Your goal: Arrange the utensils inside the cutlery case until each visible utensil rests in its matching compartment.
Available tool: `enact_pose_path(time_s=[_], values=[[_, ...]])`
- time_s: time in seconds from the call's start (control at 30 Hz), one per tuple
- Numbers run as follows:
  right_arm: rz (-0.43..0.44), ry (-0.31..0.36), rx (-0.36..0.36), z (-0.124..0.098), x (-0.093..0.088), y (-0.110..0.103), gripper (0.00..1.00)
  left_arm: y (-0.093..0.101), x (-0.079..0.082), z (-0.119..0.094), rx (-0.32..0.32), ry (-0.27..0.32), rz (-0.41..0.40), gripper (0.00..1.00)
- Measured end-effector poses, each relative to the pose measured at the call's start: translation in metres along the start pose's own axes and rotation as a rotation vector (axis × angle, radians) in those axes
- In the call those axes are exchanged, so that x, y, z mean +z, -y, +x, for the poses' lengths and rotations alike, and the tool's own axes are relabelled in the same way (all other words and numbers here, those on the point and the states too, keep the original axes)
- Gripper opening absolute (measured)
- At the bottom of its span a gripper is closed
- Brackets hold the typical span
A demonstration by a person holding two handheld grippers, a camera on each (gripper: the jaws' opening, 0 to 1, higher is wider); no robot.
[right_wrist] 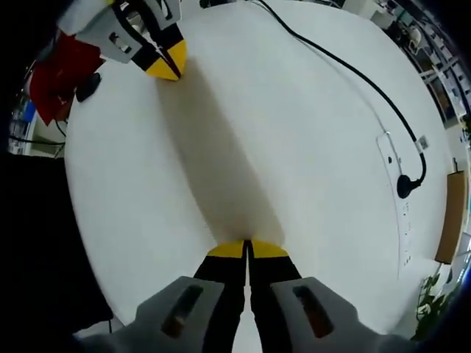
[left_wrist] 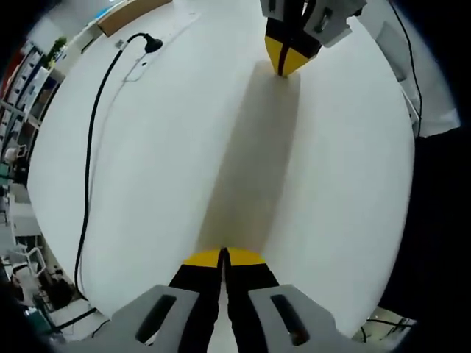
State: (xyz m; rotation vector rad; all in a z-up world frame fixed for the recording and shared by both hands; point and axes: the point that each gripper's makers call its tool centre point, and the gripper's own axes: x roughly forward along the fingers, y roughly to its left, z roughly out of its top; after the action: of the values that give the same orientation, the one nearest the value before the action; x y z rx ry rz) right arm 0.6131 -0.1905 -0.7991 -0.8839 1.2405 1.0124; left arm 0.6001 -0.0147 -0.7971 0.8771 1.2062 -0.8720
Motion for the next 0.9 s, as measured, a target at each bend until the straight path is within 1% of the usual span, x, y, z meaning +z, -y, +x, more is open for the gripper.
enact_pose_path(time_s=[0.33, 0.47, 0.57, 0.67, 0.9], values=[[0.011, 0.008, 0.005, -0.0001, 0.0001, -0.0005, 0.00, 0.0001, -0.0005, 0.0002, -0.017, -0.016, -0.003, 0.01], [0.013, 0.009, 0.002, -0.0001, 0.0001, -0.0006, 0.00, 0.0009, -0.0004, 0.0001, -0.015, -0.023, 0.011, 0.01], [0.001, 0.005, -0.014, -0.0001, 0.0002, -0.0021, 0.00, 0.0011, -0.0004, 0.0000, -0.008, -0.029, 0.025, 0.01], [-0.003, 0.007, -0.024, -0.0008, -0.0004, -0.0014, 0.00, 0.0013, 0.0000, -0.0006, -0.008, -0.034, 0.016, 0.01], [0.005, 0.015, -0.023, -0.0023, -0.0011, -0.0008, 0.00, 0.0011, 0.0004, -0.0014, -0.009, -0.031, 0.005, 0.01]])
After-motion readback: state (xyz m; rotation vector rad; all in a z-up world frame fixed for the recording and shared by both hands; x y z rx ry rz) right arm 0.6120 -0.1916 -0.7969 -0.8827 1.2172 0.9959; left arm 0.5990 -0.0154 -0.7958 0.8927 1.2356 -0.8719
